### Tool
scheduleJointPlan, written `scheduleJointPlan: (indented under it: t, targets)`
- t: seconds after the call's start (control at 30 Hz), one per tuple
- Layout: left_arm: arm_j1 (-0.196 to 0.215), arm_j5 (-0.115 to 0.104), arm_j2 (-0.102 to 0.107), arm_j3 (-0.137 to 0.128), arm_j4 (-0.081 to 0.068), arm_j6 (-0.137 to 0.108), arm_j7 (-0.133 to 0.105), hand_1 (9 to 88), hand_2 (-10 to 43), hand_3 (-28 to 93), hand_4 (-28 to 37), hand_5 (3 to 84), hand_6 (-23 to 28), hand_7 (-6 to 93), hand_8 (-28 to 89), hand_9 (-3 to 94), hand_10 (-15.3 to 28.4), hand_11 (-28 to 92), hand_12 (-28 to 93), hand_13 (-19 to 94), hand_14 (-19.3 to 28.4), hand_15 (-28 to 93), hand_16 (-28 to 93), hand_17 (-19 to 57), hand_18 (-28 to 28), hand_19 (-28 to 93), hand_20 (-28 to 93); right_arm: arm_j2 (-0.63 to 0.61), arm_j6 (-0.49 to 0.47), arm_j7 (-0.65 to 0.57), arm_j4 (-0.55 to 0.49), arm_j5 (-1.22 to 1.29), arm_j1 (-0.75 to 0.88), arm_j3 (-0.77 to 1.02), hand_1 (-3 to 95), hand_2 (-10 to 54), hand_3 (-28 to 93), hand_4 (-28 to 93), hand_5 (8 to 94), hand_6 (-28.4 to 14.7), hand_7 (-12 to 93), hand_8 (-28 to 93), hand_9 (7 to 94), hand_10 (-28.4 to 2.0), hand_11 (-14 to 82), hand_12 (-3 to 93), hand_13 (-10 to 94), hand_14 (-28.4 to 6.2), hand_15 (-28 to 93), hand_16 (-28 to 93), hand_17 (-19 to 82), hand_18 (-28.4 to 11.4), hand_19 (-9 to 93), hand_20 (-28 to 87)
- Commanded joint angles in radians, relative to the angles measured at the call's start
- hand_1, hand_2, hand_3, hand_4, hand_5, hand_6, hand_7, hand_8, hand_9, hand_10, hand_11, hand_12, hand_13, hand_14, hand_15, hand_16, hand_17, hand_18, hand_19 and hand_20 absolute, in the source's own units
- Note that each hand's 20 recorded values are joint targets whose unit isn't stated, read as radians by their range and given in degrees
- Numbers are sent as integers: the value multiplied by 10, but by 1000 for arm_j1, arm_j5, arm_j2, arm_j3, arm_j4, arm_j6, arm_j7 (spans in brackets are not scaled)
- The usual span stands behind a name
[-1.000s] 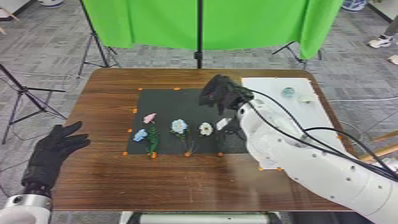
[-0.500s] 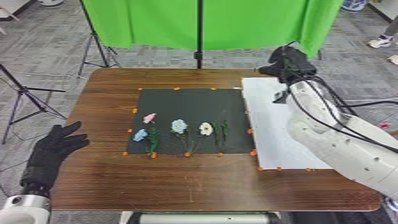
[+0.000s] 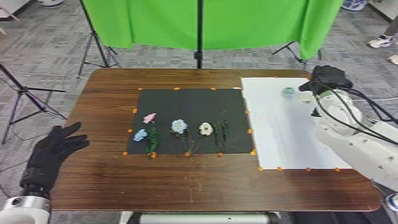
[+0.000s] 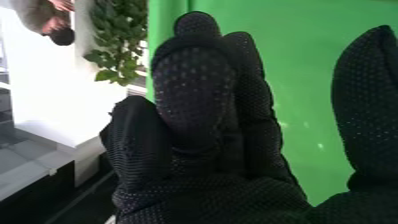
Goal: Arrange flowers
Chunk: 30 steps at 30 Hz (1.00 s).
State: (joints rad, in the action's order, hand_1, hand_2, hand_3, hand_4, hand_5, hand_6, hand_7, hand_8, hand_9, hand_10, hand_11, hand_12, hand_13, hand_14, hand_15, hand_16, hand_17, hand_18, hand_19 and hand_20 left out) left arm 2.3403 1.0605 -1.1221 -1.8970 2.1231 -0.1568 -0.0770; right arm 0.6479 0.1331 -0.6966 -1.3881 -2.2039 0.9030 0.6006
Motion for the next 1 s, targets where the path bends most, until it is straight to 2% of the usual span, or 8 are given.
scheduleJointPlan:
  t: [0.03,0.37,0.47,0.53,0.6,0.73,0.8,1.0]
  targets:
    - [19,3,-16,-2,4,6,2,167,251,584,-283,450,61,80,-61,490,169,180,85,411,207,228,-39,77,162,201,165,0,-29,-15,18,42,50,32,307,-95,638,-132,645,-6,148,-91,762,-154,203,223,884,-58,535,340,588,-163,932,480]
    - [10,4,-18,5,-2,10,3,165,251,589,-283,450,61,80,-61,490,169,181,86,411,207,228,-39,77,162,201,165,31,3,38,54,83,74,17,345,-95,655,-145,616,10,153,-98,758,-146,208,224,884,-49,548,336,589,-159,932,476]
    - [9,5,-18,4,-3,11,6,169,250,585,-283,450,61,80,-61,490,169,181,85,410,207,228,-39,76,162,201,166,34,51,55,70,78,77,-1,369,-95,662,-153,610,18,161,-102,756,-138,215,228,885,-44,553,336,590,-156,932,478]
    - [9,5,-19,5,-3,11,6,167,251,587,-283,450,61,80,-61,490,168,181,86,410,207,228,-39,76,162,201,165,37,88,58,78,80,80,-12,398,-95,672,-169,626,31,180,-112,762,-123,226,229,886,-39,563,335,592,-153,932,479]
    - [10,3,-18,4,-2,12,8,168,251,586,-283,450,61,80,-61,490,168,180,85,410,206,228,-39,76,162,201,165,36,145,59,87,83,79,-37,442,-95,658,-191,650,38,198,-59,783,-114,236,230,890,-32,571,334,597,-148,932,485]
    - [15,4,-22,0,0,10,7,168,251,585,-283,450,61,80,-61,489,169,181,86,410,207,228,-39,76,162,201,165,26,246,60,95,67,60,-68,560,-95,598,-196,756,27,213,12,873,-86,126,367,911,-20,577,341,620,-140,932,506]
    - [16,5,-20,-2,1,11,8,168,251,586,-283,450,61,80,-61,489,169,181,85,411,207,228,-39,76,163,201,166,7,264,45,66,53,52,-57,589,-95,596,-202,787,21,218,23,904,-79,91,397,921,-16,580,345,631,-138,932,519]
    - [20,4,-12,-7,3,11,10,169,251,585,-283,450,61,80,-62,489,168,180,85,410,207,229,-39,75,163,204,167,-37,342,37,-80,68,12,27,613,-95,589,-201,805,12,222,29,916,-79,84,410,925,-13,580,350,640,-135,932,524]
